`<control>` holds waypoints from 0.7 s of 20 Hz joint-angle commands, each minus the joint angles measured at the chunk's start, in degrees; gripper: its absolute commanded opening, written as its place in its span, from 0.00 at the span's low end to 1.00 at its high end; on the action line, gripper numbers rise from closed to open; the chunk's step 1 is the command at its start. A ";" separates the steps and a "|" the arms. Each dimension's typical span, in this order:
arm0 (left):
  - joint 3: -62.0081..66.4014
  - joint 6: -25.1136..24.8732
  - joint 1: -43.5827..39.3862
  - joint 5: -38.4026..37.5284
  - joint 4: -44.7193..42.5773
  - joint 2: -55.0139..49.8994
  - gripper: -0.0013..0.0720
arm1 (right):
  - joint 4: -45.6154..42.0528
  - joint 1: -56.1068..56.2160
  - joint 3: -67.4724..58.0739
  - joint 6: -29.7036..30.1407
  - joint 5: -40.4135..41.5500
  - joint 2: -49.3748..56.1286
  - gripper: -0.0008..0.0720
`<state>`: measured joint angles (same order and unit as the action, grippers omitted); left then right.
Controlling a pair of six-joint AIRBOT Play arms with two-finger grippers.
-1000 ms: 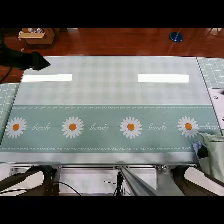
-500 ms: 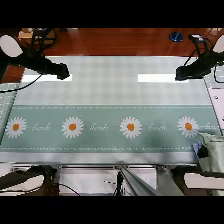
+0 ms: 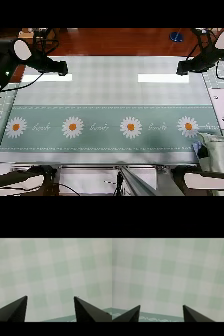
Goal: Fold the shirts.
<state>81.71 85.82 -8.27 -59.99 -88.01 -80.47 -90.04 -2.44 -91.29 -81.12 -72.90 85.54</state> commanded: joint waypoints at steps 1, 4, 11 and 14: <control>0.02 0.85 0.09 0.90 -1.14 -0.22 1.00 | 0.76 0.11 -0.07 -3.32 1.75 -0.04 0.86; 0.02 0.85 0.07 0.92 -1.14 -0.24 1.00 | 1.14 0.11 -0.07 -3.32 1.53 -0.07 0.86; 0.00 0.85 0.04 1.07 -1.09 -0.81 1.00 | 1.03 0.11 -0.07 -3.30 1.57 -0.07 0.86; 0.00 0.85 0.04 1.07 -1.09 -0.83 1.00 | 1.03 0.11 -0.07 -3.30 1.57 -0.07 0.86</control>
<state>81.73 86.65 -8.23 -58.94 -89.10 -81.19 -88.99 -2.37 -91.29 -84.40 -71.33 85.54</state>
